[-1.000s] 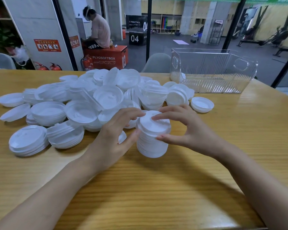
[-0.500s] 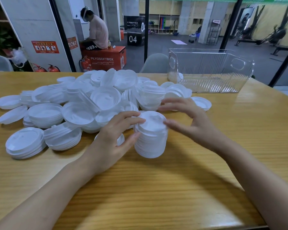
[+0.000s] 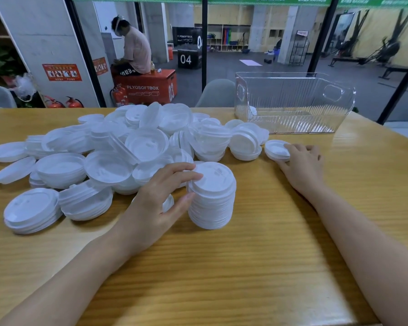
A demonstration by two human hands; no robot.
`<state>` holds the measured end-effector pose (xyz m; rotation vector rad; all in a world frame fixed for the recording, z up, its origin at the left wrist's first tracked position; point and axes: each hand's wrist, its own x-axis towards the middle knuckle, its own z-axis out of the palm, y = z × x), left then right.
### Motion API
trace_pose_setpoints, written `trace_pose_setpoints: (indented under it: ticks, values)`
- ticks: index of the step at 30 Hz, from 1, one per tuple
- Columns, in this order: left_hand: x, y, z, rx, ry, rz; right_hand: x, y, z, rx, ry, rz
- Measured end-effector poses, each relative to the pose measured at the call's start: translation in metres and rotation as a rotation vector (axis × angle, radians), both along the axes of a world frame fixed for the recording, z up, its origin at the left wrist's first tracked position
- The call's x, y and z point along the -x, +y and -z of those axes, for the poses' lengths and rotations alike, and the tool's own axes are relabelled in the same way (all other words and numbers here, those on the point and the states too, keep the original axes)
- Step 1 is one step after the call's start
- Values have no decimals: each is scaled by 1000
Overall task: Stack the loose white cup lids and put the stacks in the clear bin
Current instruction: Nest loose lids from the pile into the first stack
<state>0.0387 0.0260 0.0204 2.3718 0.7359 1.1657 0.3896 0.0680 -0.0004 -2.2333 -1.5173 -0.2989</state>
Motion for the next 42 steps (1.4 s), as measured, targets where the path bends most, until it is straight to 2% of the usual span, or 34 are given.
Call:
trace_pose_setpoints:
  ticks: [5,13,15,17,20,22,24,26,30,35,37,42]
  values:
    - [0,0,0,-10,7,2,1,-1,-1,-23,-62,5]
    - [0,-1,0,-13,13,-7,5,-8,-4,-90,-20,-16]
    - [0,-1,-1,-12,13,-7,8,-12,-7,-146,43,-46]
    - [0,-1,-1,-13,10,-7,15,-21,-18,-252,230,-126]
    - [0,-1,-1,-14,13,-10,33,-38,-37,-379,792,-306]
    - [0,-2,-1,-12,16,-9,43,-48,-39,-265,1043,-347]
    - [0,-2,-1,-10,19,-9,49,-53,-33,-112,1152,-368]
    - [0,-1,-2,-13,21,-9,51,-55,-26,-67,1112,-375]
    - [0,-1,-2,-16,19,-6,46,-53,-18,-42,645,-414]
    - [1,0,-1,-19,22,-4,47,-57,-14,172,375,-614]
    - [1,0,-1,-21,20,-6,48,-57,-12,196,316,-626]
    - [1,-1,-2,-28,20,-8,51,-56,-10,122,355,-610]
